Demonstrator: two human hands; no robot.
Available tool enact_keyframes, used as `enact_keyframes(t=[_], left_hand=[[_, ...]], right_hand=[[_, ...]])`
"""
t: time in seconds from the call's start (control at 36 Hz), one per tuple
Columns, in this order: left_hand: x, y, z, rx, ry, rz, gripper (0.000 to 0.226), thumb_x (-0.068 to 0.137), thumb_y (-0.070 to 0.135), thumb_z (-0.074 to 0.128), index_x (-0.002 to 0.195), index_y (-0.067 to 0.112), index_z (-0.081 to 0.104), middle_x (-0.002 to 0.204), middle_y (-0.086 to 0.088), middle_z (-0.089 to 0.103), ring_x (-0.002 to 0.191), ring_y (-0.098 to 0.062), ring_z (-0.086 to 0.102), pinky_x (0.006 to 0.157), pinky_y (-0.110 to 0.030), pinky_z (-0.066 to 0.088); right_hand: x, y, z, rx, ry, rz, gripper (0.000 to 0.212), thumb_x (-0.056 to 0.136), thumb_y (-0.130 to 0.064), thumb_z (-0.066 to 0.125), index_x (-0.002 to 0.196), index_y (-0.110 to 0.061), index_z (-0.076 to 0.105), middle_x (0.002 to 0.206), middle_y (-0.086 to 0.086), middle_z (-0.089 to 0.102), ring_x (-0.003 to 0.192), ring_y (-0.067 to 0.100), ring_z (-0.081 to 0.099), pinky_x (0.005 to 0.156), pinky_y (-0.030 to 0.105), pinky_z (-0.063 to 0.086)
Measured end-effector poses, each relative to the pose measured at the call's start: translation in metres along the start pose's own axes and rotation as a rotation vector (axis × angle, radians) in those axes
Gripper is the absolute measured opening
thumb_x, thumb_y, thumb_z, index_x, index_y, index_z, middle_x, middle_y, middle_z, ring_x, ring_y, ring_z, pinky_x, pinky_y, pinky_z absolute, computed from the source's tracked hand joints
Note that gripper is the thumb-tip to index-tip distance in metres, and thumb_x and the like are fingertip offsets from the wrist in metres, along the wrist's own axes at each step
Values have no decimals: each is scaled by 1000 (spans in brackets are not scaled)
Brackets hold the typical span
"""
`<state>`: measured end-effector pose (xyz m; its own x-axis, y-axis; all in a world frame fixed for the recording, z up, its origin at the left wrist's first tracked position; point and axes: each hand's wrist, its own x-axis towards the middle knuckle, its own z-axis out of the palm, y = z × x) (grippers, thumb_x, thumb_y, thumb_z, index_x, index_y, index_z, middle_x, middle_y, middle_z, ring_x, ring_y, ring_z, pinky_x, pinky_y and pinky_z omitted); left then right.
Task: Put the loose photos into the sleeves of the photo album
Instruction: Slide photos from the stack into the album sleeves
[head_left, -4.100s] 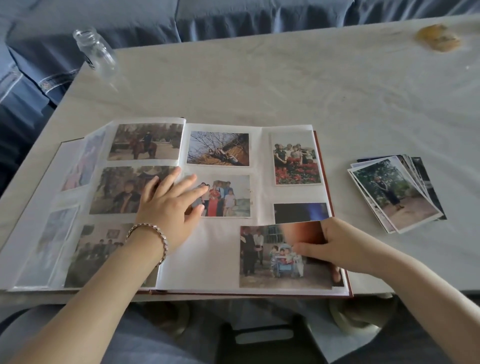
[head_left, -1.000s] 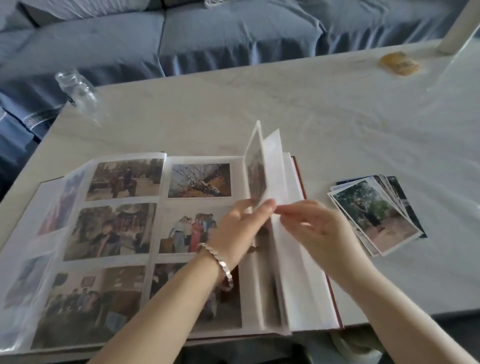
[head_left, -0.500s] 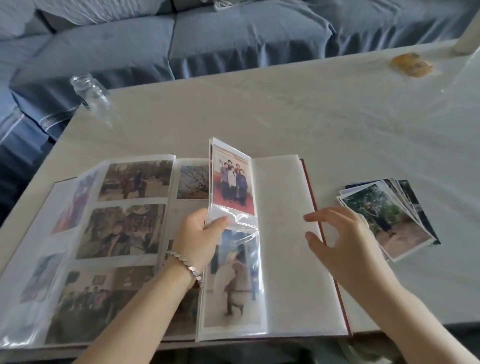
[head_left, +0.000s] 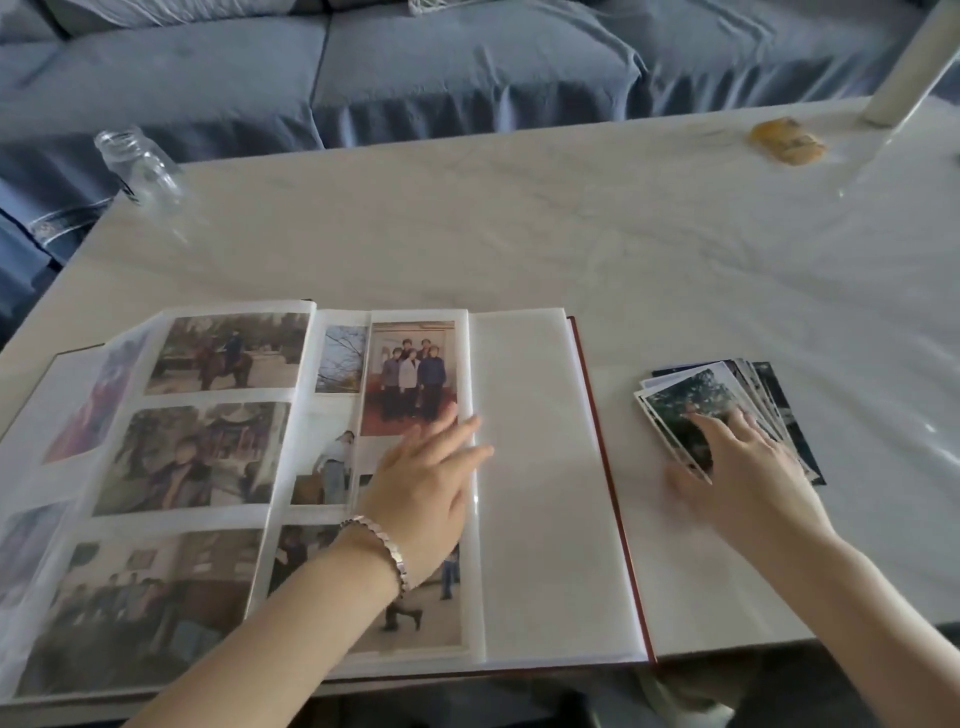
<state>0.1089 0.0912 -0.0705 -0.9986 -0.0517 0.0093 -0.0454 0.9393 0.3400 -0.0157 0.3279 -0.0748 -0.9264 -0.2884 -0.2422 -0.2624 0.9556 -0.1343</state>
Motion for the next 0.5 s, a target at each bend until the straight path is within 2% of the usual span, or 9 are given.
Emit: enact_keyframes(t=[0.06,0.14,0.22,0.31,0.39,0.44,0.47,0.5], left_hand=[[6,7,-1,83,-175,-15,43,99,26,37,142,28,34,155,12,14,143,-6,-1,117,-32,-4],[14,13,-3,207,-269,-56,49,99,39,29,146,32,19,156,14,6,143,-6,-5,114,-32,-9],[17,14,-6,247,-228,-102,48,100,31,27,147,31,18,155,13,9,143,-6,0,116,-35,-6],[17,13,-6,248,-218,-132,50,98,23,29,147,32,17,155,14,7,143,-5,-2,117,-36,-4],[17,10,-7,243,-206,-150,53,96,19,30,146,33,19,156,16,6,143,-5,-5,116,-33,-5],[16,10,-8,245,-197,-146,52,97,18,30,146,33,21,155,16,7,143,-5,-5,115,-32,-7],[15,9,-8,244,-196,-143,52,97,17,30,146,32,22,155,16,8,143,-5,-5,114,-31,-8],[14,9,-8,241,-190,-137,51,97,16,30,145,31,24,155,15,10,143,-5,-4,114,-30,-8]], right_hand=[[-1,2,-2,-8,19,-26,61,89,-46,53,141,-17,37,146,7,36,134,25,35,106,35,30],[-3,4,-8,-26,14,-50,61,87,-47,56,138,-18,40,141,1,43,127,22,43,100,29,33],[-3,5,-13,-6,3,-40,64,86,-48,58,140,-21,38,142,-3,42,125,20,44,96,27,35],[-4,6,-18,2,-18,-41,61,88,-48,56,140,-23,38,141,-5,43,124,19,45,92,26,36],[-6,5,-23,-25,-52,-59,48,92,-43,49,135,-22,43,134,-4,49,116,19,50,84,26,37],[-8,4,-24,-24,-20,-77,23,95,-32,43,111,-21,54,117,2,58,94,25,55,73,29,38],[-8,3,-25,-8,5,-75,14,95,-26,40,92,-19,53,102,5,61,80,27,52,66,30,37],[-8,3,-25,5,29,-66,18,94,-21,39,78,-18,47,88,6,62,71,28,48,61,31,38]])
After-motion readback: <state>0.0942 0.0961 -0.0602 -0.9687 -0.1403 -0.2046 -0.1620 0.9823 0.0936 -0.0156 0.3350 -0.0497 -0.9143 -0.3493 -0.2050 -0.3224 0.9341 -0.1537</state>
